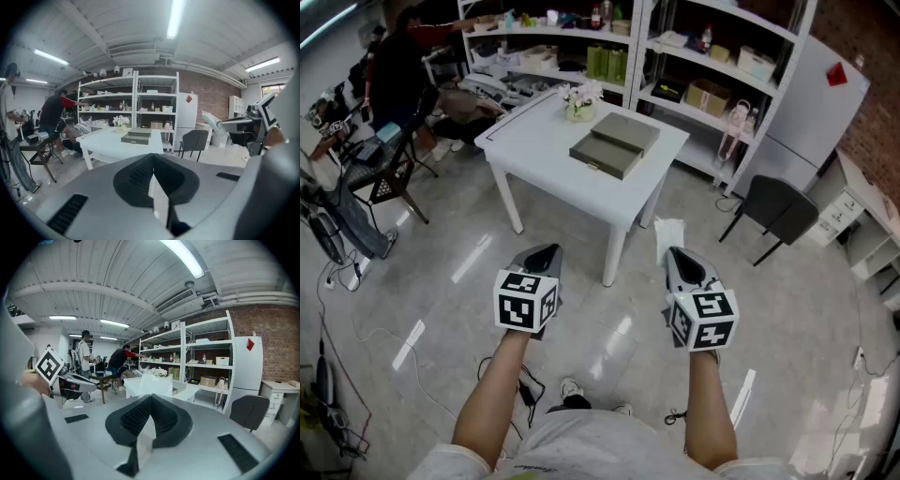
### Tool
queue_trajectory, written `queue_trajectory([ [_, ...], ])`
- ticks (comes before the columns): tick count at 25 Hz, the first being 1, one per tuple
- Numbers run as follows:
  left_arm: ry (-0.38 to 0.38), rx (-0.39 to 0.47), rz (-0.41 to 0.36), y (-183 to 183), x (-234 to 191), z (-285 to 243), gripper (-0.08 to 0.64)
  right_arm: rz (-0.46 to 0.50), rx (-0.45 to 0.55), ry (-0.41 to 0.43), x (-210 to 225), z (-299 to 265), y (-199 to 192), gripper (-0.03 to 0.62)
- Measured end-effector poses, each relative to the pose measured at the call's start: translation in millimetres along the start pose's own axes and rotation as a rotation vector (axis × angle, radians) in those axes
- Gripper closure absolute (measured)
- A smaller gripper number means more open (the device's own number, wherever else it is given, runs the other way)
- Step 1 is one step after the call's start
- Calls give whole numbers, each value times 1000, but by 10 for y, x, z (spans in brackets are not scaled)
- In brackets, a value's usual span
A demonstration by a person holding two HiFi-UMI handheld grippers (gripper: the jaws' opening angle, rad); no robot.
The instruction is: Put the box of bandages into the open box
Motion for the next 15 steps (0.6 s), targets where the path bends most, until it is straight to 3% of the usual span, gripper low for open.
queue_trajectory([
  [15, -72, 16, -48, 212, -431, -322, 557, -45, 11, -30, -97, -495, 194, 588],
])
Point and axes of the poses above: the fingertips, and each gripper's own axes: z backward along the fingers, x to its right, y out of its top, the point moved 3 cm from there along z, backward along the fingers, and after that the axes turned 2 degrees about z, right-handed, at the moved point
